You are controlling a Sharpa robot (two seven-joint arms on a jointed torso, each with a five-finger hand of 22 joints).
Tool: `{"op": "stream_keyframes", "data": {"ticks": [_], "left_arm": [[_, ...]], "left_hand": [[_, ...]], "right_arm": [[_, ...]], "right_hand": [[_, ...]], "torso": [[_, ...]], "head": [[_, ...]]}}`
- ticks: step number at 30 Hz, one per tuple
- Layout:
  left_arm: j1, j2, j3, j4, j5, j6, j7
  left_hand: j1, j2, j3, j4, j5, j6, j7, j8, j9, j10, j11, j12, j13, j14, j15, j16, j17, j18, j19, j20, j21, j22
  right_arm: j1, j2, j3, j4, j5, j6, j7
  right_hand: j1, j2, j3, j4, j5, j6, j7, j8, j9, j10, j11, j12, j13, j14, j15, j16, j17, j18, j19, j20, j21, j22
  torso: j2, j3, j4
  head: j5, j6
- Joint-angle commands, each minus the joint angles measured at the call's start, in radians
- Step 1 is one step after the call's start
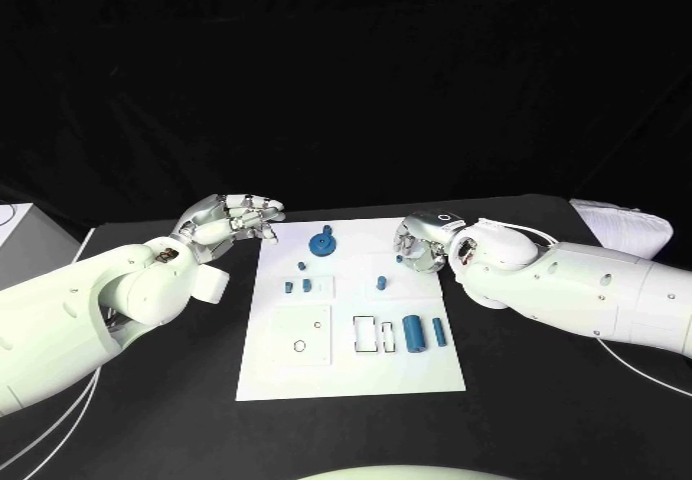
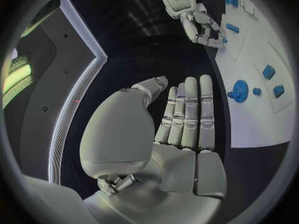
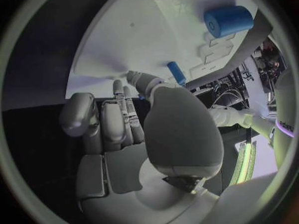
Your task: Assemble the parts on the task board
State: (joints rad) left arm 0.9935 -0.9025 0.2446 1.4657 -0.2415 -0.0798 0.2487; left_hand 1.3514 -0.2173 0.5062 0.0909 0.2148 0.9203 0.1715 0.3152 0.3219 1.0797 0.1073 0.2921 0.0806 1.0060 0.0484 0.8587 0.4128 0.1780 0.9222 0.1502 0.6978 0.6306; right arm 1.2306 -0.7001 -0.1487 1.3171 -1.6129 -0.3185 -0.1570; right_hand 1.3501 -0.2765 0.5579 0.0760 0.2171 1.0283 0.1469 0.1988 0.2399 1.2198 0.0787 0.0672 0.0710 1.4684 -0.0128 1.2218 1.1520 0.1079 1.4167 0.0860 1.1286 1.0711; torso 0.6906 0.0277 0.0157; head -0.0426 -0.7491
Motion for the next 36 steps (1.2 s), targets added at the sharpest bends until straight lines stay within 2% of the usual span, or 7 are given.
{"op": "stream_keyframes", "data": {"ticks": [1,7,12,16,21,29,36], "left_arm": [[-0.001,0.001,0.001,0.007,0.03,0.015,0.029],[-0.002,0.002,0.002,0.009,0.029,0.012,0.031],[-0.002,0.002,0.002,0.01,0.029,0.012,0.031],[-0.002,0.002,0.002,0.01,0.029,0.011,0.03],[-0.002,0.001,0.002,0.01,0.029,0.01,0.029],[-0.002,0.001,0.002,0.01,0.029,0.008,0.026],[-0.003,0.0,0.002,0.009,0.028,0.007,0.025]], "left_hand": [[0.012,0.001,-0.006,0.0,-0.003,-0.004,0.009,-0.009,-0.003,-0.001,0.011,-0.009,-0.001,0.007,0.004,-0.005,-0.001,0.004,0.008,0.0,-0.005,-0.002],[0.017,0.003,-0.007,-0.001,-0.002,-0.008,0.012,-0.014,-0.004,-0.001,0.013,-0.012,-0.001,0.008,0.005,-0.007,-0.001,0.004,0.011,0.0,-0.006,-0.003],[0.019,0.005,-0.007,-0.002,-0.002,-0.007,0.012,-0.014,-0.004,0.0,0.013,-0.012,-0.001,0.009,0.006,-0.008,-0.001,0.004,0.012,0.0,-0.007,-0.004],[0.021,0.007,-0.007,-0.003,-0.002,-0.007,0.013,-0.014,-0.004,0.001,0.013,-0.013,-0.001,0.009,0.006,-0.008,-0.001,0.004,0.013,0.0,-0.007,-0.004],[0.021,0.007,-0.007,-0.003,-0.002,-0.007,0.013,-0.014,-0.004,0.001,0.013,-0.013,-0.001,0.009,0.006,-0.008,-0.001,0.004,0.013,0.0,-0.007,-0.004],[0.026,0.009,-0.007,-0.005,-0.002,-0.006,0.013,-0.014,-0.004,0.002,0.013,-0.014,-0.001,0.01,0.005,-0.009,-0.001,0.004,0.014,0.0,-0.007,-0.004],[0.028,0.009,-0.007,-0.006,-0.002,-0.006,0.013,-0.015,-0.004,0.001,0.013,-0.014,-0.001,0.01,0.005,-0.01,-0.001,0.004,0.015,0.0,-0.007,-0.004]], "right_arm": [[-0.004,0.005,0.0,0.003,-0.033,0.014,-0.012],[-0.011,0.01,-0.001,0.012,-0.031,0.021,-0.01],[-0.016,0.018,-0.002,0.01,-0.032,0.03,-0.012],[-0.019,0.023,-0.003,0.006,-0.037,0.038,-0.017],[-0.025,0.029,-0.005,0.003,-0.056,0.045,-0.03],[-0.034,0.037,-0.006,0.002,-0.084,0.023,-0.063],[-0.037,0.039,-0.006,0.005,-0.099,-0.006,-0.088]], "right_hand": [[-0.004,-0.001,0.007,0.0,0.005,-0.001,0.006,-0.006,0.001,-0.005,0.005,-0.002,0.001,0.048,0.006,0.006,0.002,-0.013,0.007,0.001,0.004,0.004],[0.002,0.005,0.016,-0.002,0.008,0.008,0.003,-0.001,0.007,0.004,0.002,0.001,0.003,0.044,0.005,0.015,0.002,-0.012,0.003,0.002,0.005,0.007],[0.01,0.015,0.029,-0.008,0.004,0.04,-0.005,0.019,0.02,0.011,-0.003,0.001,0.005,0.04,0.002,0.025,0.003,-0.012,0.001,0.0,0.016,0.02],[0.017,0.024,0.039,-0.014,-0.002,0.057,-0.012,0.03,0.028,0.028,-0.01,0.006,0.01,0.037,-0.003,0.031,0.003,-0.017,0.006,-0.003,0.042,0.05],[0.027,0.041,0.052,-0.028,-0.015,0.083,-0.024,0.05,0.042,0.058,-0.021,0.014,0.019,0.035,-0.012,0.041,0.004,-0.023,0.014,-0.01,0.077,0.09],[0.039,0.074,0.075,-0.053,-0.034,0.101,-0.033,0.074,0.063,0.092,-0.034,0.017,0.033,0.033,-0.023,0.051,0.0,-0.028,0.018,-0.02,0.108,0.127],[0.041,0.078,0.083,-0.062,-0.04,0.1,-0.033,0.077,0.067,0.098,-0.035,0.017,0.036,0.034,-0.024,0.054,0.001,-0.031,0.022,-0.022,0.121,0.142]], "torso": [[0.0,-0.0002,0.0008],[0.0,0.0023,-0.0009],[0.0,0.0012,-0.0022],[0.0,0.0012,0.0003],[-0.001,0.0015,0.0003],[-0.002,0.0004,-0.001],[-0.002,0.0003,-0.0007]], "head": [[0.001,-0.003],[0.007,-0.009],[0.006,-0.013],[0.007,-0.014],[0.007,-0.016],[0.007,-0.018],[0.006,-0.018]]}}
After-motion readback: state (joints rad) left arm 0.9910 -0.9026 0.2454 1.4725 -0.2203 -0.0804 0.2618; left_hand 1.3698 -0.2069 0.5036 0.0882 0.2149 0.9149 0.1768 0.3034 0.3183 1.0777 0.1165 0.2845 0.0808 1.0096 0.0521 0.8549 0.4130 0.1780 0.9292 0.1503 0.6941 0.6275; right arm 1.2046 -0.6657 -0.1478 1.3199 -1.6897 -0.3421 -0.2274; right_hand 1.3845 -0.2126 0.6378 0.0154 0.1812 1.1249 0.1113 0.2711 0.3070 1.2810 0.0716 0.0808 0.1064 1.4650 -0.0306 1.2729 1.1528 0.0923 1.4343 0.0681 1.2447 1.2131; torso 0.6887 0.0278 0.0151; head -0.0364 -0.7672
